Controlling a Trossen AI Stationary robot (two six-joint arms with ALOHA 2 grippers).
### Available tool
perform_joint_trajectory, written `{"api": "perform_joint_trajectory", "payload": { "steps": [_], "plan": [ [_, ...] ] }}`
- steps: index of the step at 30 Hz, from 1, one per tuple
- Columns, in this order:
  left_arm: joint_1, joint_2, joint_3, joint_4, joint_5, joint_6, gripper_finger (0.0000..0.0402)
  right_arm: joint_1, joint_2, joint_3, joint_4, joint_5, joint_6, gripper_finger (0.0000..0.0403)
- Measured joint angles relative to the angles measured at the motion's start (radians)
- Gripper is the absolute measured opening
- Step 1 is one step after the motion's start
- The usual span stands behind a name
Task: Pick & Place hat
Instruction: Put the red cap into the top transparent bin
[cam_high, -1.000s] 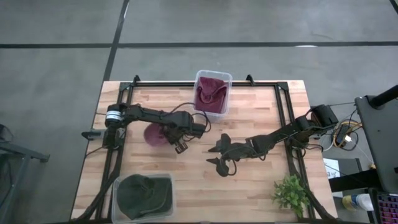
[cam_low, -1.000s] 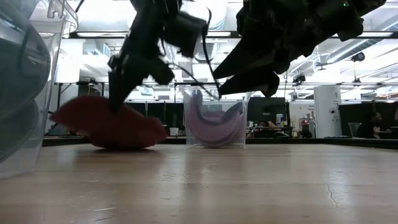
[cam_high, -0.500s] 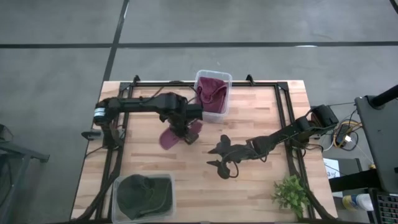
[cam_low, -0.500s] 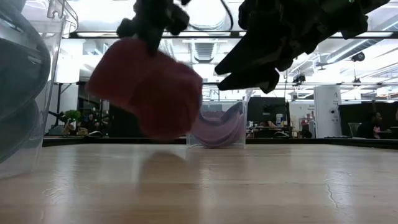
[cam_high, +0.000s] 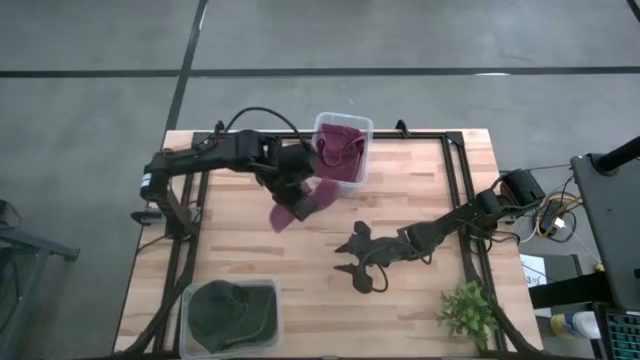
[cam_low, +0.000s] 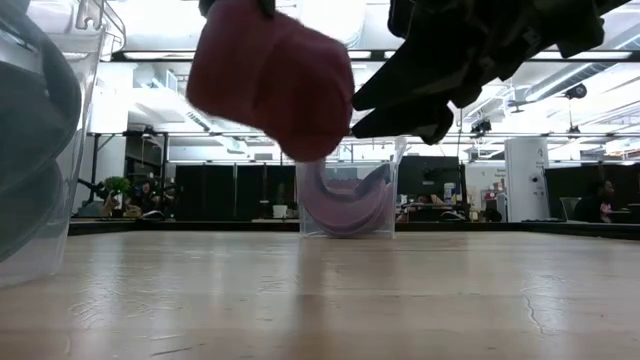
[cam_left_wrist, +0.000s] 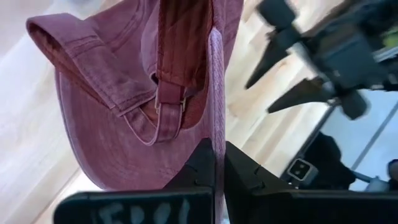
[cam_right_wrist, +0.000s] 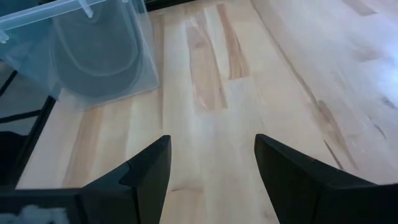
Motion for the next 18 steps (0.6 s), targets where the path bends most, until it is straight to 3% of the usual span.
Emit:
{"api": "perform_joint_trajectory", "payload": {
  "steps": [18],
  "plan": [
    [0.0,-0.004,0.101,0.101,-0.015,0.091,0.0007,0.035,0.0,0.0,0.005,0.004,-0.166,0.0224]
  ]
}}
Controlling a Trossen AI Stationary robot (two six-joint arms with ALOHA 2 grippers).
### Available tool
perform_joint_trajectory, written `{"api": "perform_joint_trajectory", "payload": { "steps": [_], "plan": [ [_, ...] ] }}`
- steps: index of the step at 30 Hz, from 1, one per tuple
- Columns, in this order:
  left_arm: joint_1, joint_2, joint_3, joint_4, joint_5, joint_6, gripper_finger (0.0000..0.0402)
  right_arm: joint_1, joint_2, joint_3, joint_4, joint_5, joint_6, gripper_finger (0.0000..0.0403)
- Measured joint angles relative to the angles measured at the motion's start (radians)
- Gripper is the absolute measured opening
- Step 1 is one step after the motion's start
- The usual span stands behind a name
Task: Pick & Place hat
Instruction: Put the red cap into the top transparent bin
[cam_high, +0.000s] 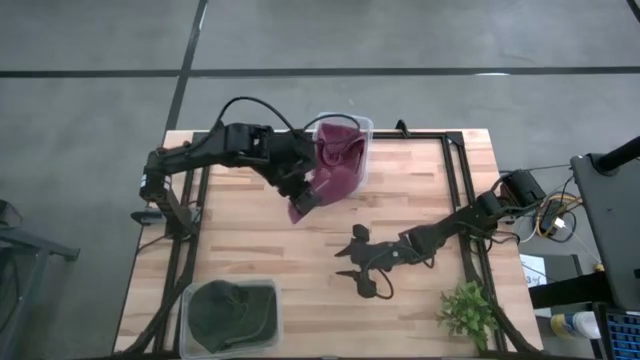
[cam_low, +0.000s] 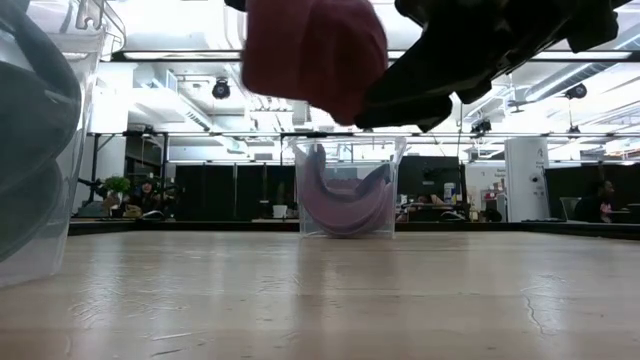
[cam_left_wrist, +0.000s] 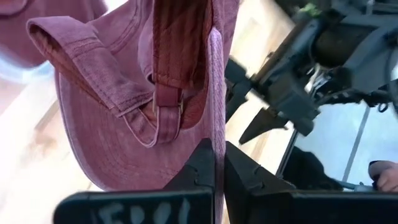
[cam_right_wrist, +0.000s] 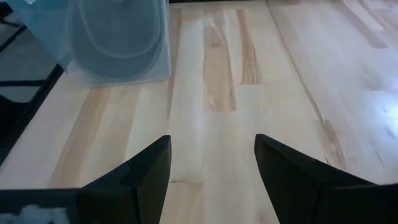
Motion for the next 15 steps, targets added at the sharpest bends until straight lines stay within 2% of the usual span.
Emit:
{"api": "perform_joint_trajectory", "payload": {
  "steps": [8,12,15],
  "plan": [
    [0.002,0.0,0.006,0.163,-0.061,0.024,0.0007,0.027,-0.011,0.01,0.059,0.06,-0.085,0.0224],
    [0.002,0.0,0.006,0.233,-0.103,0.053,0.0007,0.057,-0.045,0.022,0.06,0.184,-0.134,0.0224],
    [0.002,0.0,0.006,0.284,-0.139,0.071,0.0007,0.085,-0.072,0.023,0.059,0.316,-0.172,0.0224]
  ]
}}
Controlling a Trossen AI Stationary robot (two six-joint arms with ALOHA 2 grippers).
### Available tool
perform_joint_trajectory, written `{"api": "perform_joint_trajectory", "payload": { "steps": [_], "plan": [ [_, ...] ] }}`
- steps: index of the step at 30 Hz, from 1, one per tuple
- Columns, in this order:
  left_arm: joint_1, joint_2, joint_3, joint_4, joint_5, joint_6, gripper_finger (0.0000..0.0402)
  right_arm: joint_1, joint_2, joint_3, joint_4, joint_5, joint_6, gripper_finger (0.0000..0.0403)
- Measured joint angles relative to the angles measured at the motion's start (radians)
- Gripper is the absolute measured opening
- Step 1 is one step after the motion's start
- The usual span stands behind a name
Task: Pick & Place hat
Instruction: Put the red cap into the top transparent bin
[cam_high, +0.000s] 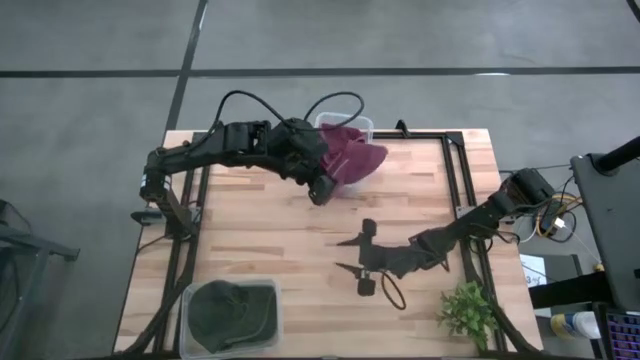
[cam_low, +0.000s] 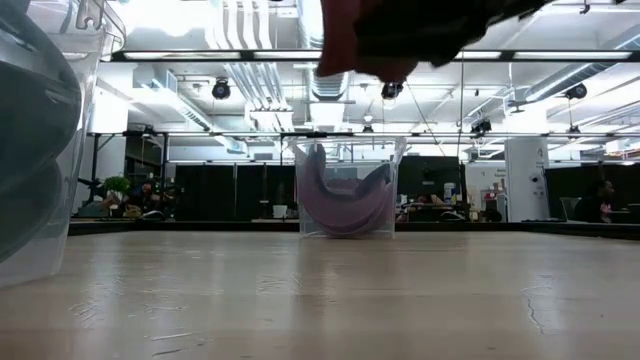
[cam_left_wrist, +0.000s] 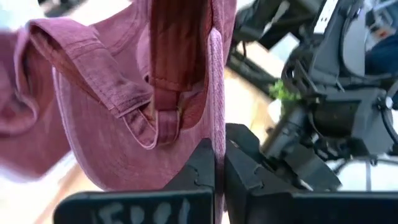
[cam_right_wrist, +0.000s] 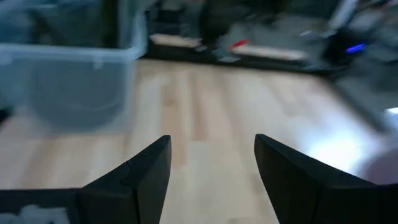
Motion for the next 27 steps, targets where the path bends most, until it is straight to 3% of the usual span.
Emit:
{"api": "perform_joint_trajectory", "payload": {
  "steps": [6,14,20,27],
  "plan": [
    [0.0,0.0,0.0,0.11,-0.043,0.044,0.0007,0.038,-0.021,0.0,0.004,0.353,-0.032,0.0224],
    [0.0,0.0,-0.002,0.276,-0.045,0.067,0.0007,0.011,-0.002,-0.001,0.014,0.498,0.009,0.0224],
    [0.0,0.001,-0.002,0.348,-0.055,0.071,0.0007,0.024,-0.002,-0.001,0.098,0.833,-0.196,0.0224],
    [0.004,0.003,-0.002,0.421,-0.057,0.084,0.0007,0.024,-0.002,0.023,0.257,0.867,-0.457,0.0222]
  ]
}}
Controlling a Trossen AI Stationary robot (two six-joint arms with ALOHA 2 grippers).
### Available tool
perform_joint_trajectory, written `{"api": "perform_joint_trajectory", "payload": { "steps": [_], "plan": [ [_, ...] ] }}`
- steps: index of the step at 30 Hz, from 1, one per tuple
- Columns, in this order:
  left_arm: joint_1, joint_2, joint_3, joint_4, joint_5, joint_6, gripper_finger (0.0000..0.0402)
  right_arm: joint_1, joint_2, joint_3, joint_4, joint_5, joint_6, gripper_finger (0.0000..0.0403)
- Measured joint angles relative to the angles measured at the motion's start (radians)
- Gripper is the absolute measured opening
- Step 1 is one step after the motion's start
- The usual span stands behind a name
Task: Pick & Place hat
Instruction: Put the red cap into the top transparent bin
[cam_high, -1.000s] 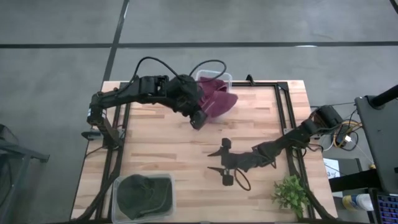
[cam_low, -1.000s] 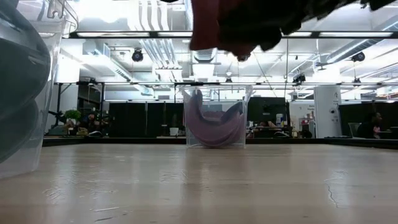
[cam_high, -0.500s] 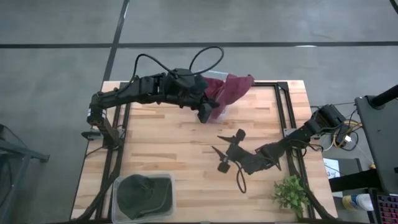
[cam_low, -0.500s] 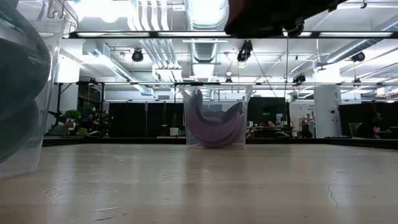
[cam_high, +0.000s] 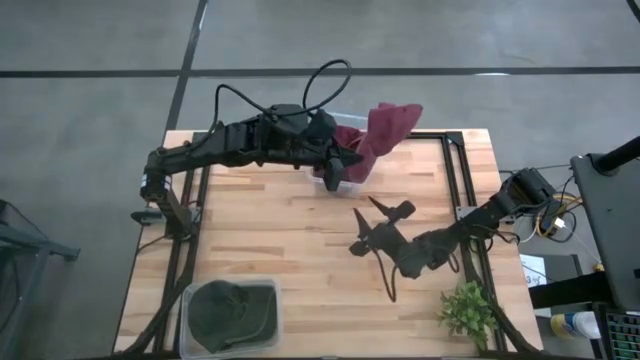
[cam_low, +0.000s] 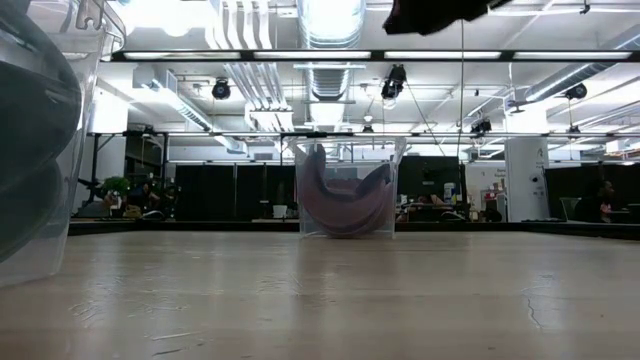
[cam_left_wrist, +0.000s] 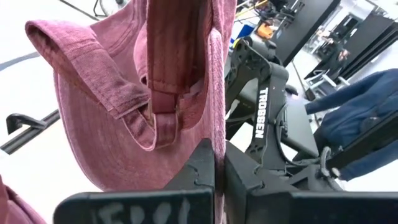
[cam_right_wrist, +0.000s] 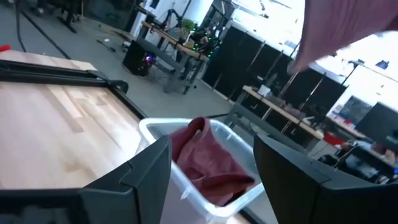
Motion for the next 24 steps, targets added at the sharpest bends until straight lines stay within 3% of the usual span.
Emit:
{"api": "perform_joint_trajectory", "payload": {
  "steps": [11,24],
  "plan": [
    [0.0,0.002,-0.013,-0.007,0.005,0.011,0.0007,0.005,0.0,0.194,0.005,0.028,-0.262,0.0188],
    [-0.007,0.002,-0.027,0.015,0.035,-0.029,0.0007,-0.022,0.0,0.243,-0.014,0.114,-0.278,0.0154]
  ]
}}
